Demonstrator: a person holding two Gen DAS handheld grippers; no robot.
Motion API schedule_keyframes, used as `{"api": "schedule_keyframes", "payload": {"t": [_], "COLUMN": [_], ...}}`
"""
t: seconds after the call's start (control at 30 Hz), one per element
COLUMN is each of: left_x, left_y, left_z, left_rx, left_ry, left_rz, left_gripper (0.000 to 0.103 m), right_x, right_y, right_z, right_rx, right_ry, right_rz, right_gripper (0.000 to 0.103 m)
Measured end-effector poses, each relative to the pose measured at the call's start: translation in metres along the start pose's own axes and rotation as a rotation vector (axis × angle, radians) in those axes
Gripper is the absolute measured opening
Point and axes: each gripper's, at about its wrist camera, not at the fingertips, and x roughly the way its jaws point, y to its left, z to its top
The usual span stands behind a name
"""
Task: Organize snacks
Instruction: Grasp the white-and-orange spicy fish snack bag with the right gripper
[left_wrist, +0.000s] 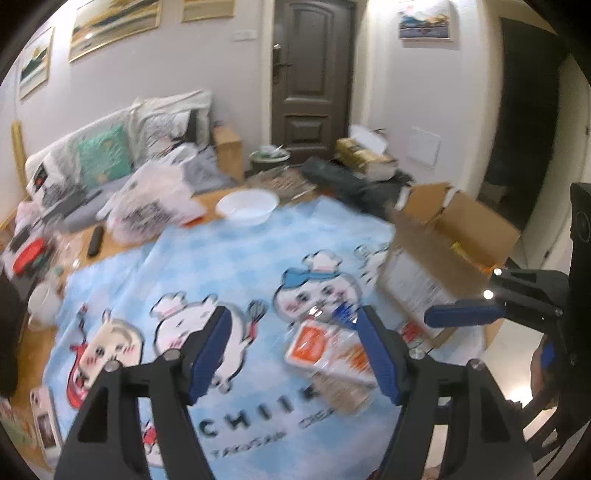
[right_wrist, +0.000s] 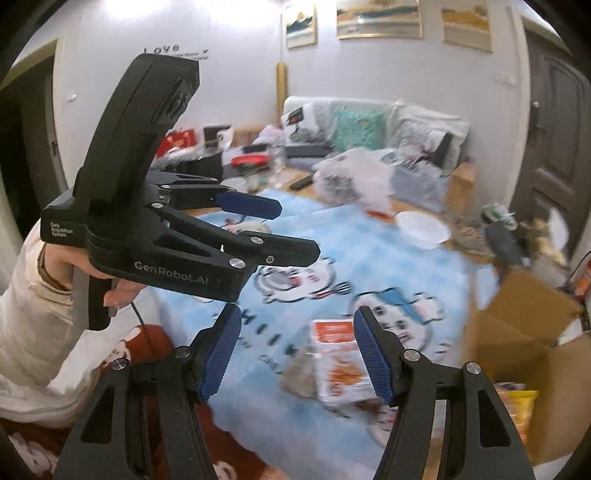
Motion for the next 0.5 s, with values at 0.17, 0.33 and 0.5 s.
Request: {"api": "schedule_keyframes", "payload": {"t": [0.17,0.33,0.5], "left_x": [0.023,0.053,0.077], "left_y": [0.029,0.041,0.05], "left_z": [-0.038,-0.061,-0.071], "left_rx": [-0.062,-0.099,-0.136], "left_ry": [0.058,0.113,0.145], "left_rz": [0.006,-0.003,-0.008], "left_gripper": [0.073,0.073,0.073], "right_x": [0.055,0.108,0.136], "right_y": [0.012,-0.012,-0.048], "right_z": [-0.015,-0.043,-0.056], "right_rx": [0.029,0.062,0.121], "right_ry": [0.106,0.208,0.245], "right_rz": [0.021,-0.102,-0.166], "right_gripper": [0.06,0.06,0.06]}}
